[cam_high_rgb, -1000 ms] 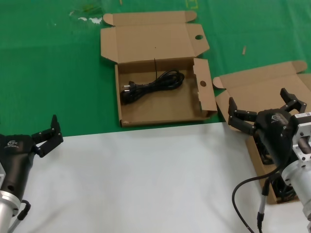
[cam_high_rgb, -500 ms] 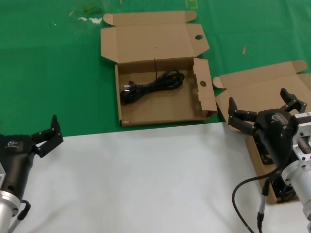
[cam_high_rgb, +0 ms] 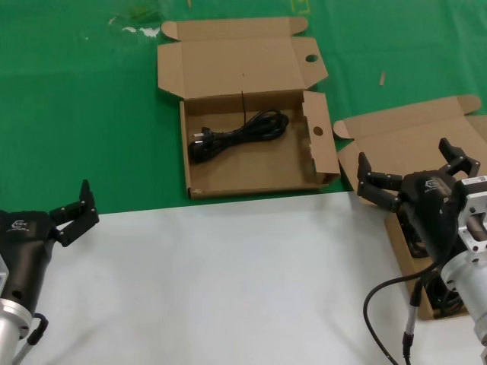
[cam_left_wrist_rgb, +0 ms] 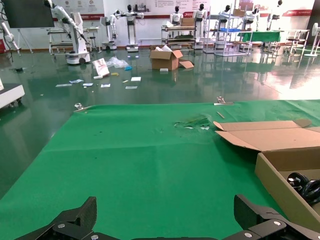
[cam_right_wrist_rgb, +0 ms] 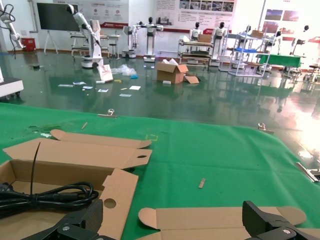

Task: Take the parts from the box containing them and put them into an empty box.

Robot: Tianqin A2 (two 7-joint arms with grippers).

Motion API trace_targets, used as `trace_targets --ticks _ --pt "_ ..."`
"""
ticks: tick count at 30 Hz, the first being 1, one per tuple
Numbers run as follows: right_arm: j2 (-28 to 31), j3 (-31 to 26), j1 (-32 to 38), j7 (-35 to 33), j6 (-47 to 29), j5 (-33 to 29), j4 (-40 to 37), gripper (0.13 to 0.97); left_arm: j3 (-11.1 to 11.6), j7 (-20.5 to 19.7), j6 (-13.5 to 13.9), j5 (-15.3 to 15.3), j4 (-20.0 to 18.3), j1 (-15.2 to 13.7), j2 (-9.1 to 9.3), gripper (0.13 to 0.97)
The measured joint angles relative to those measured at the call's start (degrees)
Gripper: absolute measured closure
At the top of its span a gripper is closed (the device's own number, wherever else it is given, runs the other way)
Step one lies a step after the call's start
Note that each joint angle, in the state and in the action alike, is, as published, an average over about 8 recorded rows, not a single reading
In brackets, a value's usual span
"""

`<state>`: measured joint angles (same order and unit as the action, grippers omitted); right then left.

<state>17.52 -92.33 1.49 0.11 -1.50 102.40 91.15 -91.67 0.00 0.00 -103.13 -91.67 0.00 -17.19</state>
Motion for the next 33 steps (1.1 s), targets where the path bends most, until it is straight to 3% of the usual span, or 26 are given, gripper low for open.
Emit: trace_targets --ticks 33 --pt "0.00 0.00 0.00 0.00 0.00 0.00 0.00 0.129 0.00 0.00 0.00 0.00 0.00 0.00 0.00 0.132"
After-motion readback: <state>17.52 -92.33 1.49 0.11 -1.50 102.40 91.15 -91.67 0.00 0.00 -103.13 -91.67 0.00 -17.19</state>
